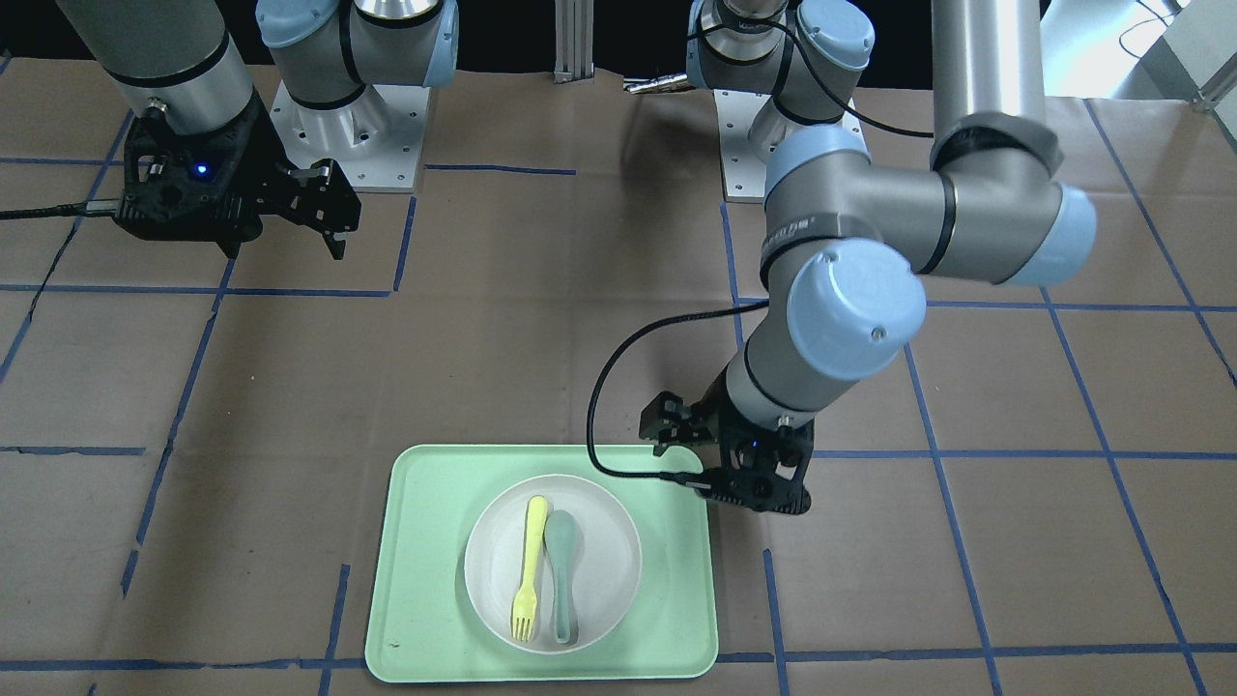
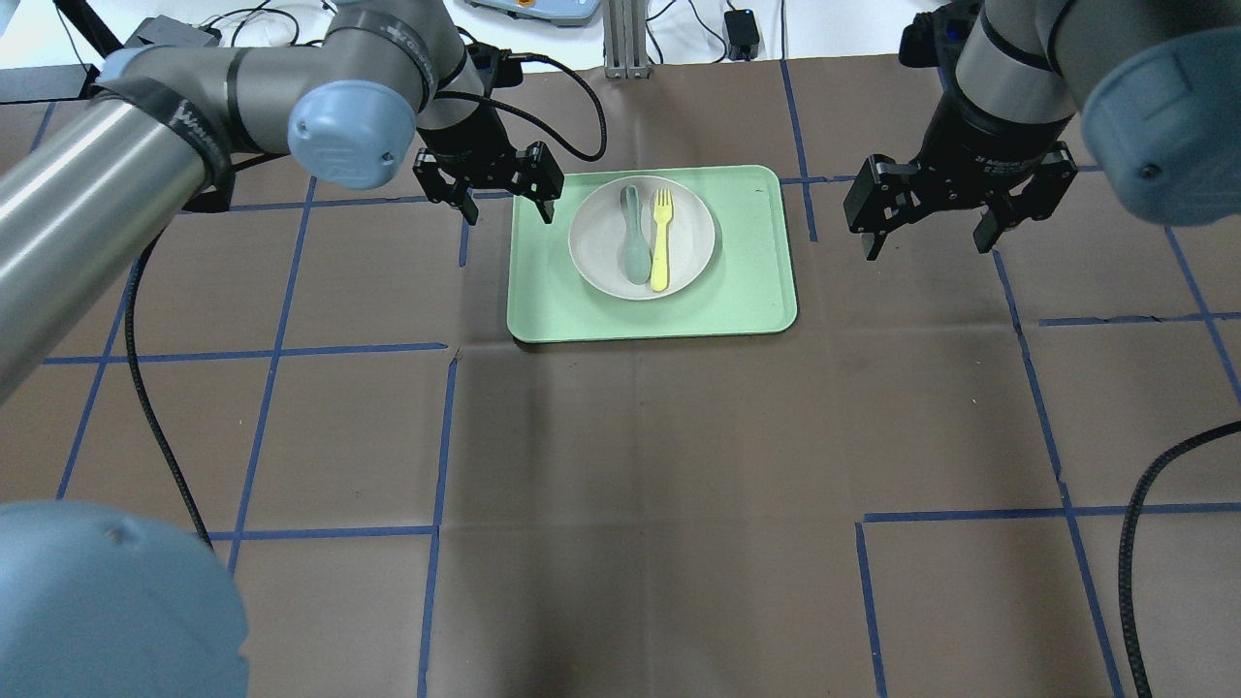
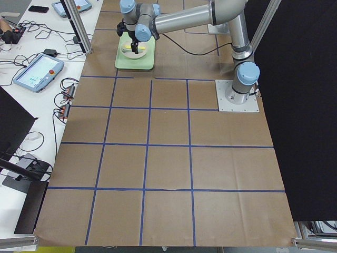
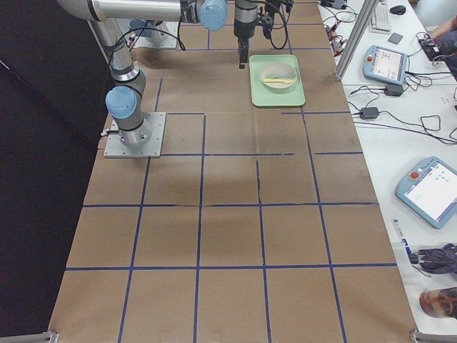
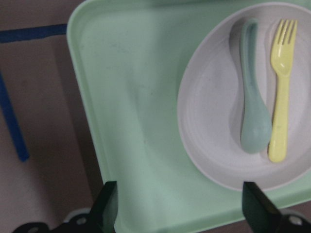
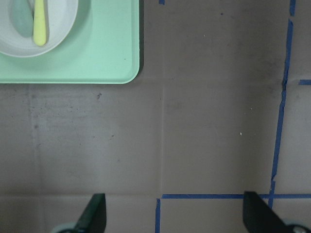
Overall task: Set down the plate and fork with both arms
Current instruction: 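Open the left gripper and lift it away from the plate, then move the right gripper over the plate while the left arm withdraws, then lower the right gripper and grasp the yellow fork's handle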
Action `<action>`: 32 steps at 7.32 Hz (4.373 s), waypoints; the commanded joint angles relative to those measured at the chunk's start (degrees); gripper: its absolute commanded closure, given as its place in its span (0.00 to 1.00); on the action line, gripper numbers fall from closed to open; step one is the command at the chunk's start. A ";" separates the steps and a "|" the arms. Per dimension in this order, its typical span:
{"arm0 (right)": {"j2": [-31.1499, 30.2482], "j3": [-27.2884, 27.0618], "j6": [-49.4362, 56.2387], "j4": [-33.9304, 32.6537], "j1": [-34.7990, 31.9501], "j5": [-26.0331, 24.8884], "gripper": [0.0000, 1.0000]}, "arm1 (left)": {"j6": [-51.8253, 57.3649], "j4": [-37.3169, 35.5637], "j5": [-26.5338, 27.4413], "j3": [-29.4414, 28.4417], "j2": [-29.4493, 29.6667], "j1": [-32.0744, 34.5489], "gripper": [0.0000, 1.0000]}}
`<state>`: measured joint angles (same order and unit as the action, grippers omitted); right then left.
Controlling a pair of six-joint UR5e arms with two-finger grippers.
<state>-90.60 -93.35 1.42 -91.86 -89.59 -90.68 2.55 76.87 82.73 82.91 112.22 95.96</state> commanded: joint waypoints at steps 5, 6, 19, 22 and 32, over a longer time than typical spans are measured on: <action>11.20 4.20 -4.38 -10.77 -4.79 0.42 0.00 | 0.97 10.41 6.04 15.69 -27.56 -4.01 0.00; 16.20 8.58 -7.01 -11.14 -6.81 0.33 0.00 | 0.79 10.41 5.95 15.71 -28.54 -5.33 0.00; 44.18 27.26 -16.88 -12.27 -16.06 -0.19 0.45 | 0.44 21.13 6.74 5.42 -23.53 -8.25 0.00; 46.31 27.69 -19.60 -16.77 -16.41 -0.02 0.47 | 0.44 20.69 6.74 7.61 -24.93 -5.63 0.00; 48.06 27.43 -19.96 -18.26 -16.76 -0.28 0.48 | 0.97 15.24 6.57 9.38 -25.73 -5.70 0.00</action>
<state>-42.64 -65.88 -18.55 -110.12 -106.29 -91.00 3.42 92.11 89.30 92.24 86.49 90.29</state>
